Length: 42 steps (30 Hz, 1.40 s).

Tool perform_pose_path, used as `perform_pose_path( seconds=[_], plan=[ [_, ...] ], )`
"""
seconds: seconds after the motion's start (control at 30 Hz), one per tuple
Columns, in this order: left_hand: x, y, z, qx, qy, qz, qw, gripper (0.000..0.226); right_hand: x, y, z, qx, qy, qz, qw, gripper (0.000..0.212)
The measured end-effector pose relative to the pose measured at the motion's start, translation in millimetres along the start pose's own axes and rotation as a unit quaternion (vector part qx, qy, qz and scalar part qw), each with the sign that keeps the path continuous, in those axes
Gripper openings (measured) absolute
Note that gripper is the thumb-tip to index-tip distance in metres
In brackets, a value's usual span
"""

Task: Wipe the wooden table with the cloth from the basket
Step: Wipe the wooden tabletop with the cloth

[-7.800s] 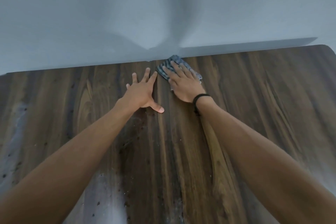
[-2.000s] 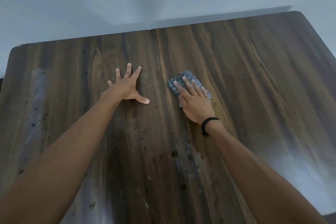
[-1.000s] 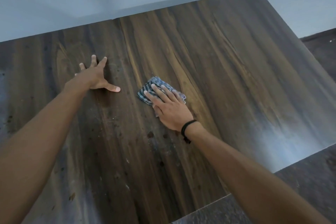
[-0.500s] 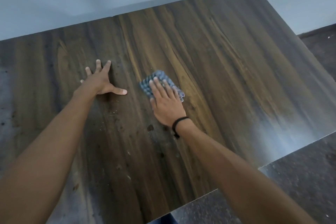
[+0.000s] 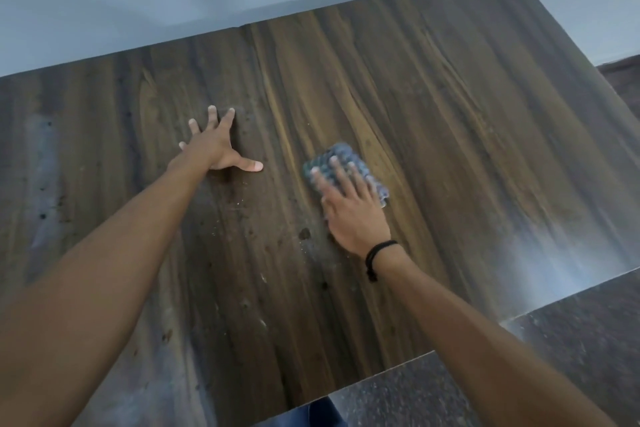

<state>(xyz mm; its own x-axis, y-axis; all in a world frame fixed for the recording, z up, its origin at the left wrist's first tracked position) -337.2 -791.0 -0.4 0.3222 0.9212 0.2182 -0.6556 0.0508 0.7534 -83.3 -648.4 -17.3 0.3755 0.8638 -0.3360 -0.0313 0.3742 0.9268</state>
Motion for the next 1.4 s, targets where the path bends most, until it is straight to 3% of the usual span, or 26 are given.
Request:
perform_pose_path(
  seconds=[0.07, 0.1, 0.2, 0.33, 0.47, 0.57, 0.6, 0.7, 0.73, 0.83, 0.97, 1.1, 1.2, 1.33, 1.4],
  plan=[
    [1, 0, 0, -0.002, 0.002, -0.005, 1.000, 0.140, 2, -4, 17, -0.043, 0.083, 0.010, 0.996, 0.052],
    [1, 0, -1, -0.001, 0.003, -0.006, 1.000, 0.140, 12, 0, 14, -0.042, 0.080, 0.018, 0.996, 0.052],
    [-4, -1, -3, -0.003, 0.002, -0.004, 1.000, 0.142, 25, 4, 12, -0.004, -0.053, -0.006, 0.999, 0.052],
    [-4, -3, -7, 0.005, 0.003, -0.009, 1.000, 0.143, 14, -8, 47, -0.037, 0.092, 0.015, 0.995, 0.051],
    [-3, -2, -4, 0.006, -0.004, -0.003, 1.000, 0.144, 25, -5, 56, -0.003, -0.062, -0.015, 0.998, 0.051],
    [0, -2, 9, 0.025, -0.010, -0.025, 0.999, 0.138, 6, -20, 86, -0.051, 0.070, 0.002, 0.996, 0.050],
    [2, -5, 17, 0.038, -0.019, -0.037, 0.998, 0.136, 17, -15, 83, -0.050, 0.067, 0.004, 0.996, 0.050],
    [9, -24, 41, 0.002, -0.045, -0.039, 0.998, 0.143, 34, -4, 72, -0.003, -0.097, -0.035, 0.995, 0.050],
    [11, -35, 47, -0.027, -0.048, -0.041, 0.998, 0.147, 24, -9, 80, 0.005, -0.093, -0.023, 0.995, 0.051],
    [10, -59, 60, -0.044, -0.044, -0.061, 0.996, 0.148, 17, -20, 109, -0.041, 0.041, 0.007, 0.998, 0.050],
    [10, -58, 61, -0.038, -0.040, -0.054, 0.997, 0.150, 30, -15, 119, 0.003, -0.101, -0.021, 0.995, 0.050],
    [11, -59, 64, -0.027, -0.039, -0.059, 0.997, 0.150, 29, -23, 148, -0.048, 0.031, 0.014, 0.998, 0.048],
    [13, -57, 68, -0.031, -0.038, -0.058, 0.997, 0.148, 47, -15, 152, -0.025, -0.102, -0.013, 0.994, 0.049],
    [15, -57, 69, -0.037, -0.032, -0.060, 0.997, 0.148, 38, -29, 182, -0.045, 0.020, 0.034, 0.998, 0.049],
    [14, -56, 69, -0.036, -0.027, -0.062, 0.997, 0.148, 56, -19, 180, -0.018, -0.064, 0.010, 0.998, 0.049]
  ],
)
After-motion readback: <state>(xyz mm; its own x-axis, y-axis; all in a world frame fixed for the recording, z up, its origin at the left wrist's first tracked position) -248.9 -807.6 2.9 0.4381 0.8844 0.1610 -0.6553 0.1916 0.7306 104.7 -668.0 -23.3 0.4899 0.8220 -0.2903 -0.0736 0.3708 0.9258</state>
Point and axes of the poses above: each hand's wrist, its own z-axis away from the middle knuckle, its own y-axis out of the back of the hand, x = y × z, the point moved 4 cm from there along -z, towards the middle knuckle, and after that the axes turned 2 degrees about -x, right-handed, at the moved point
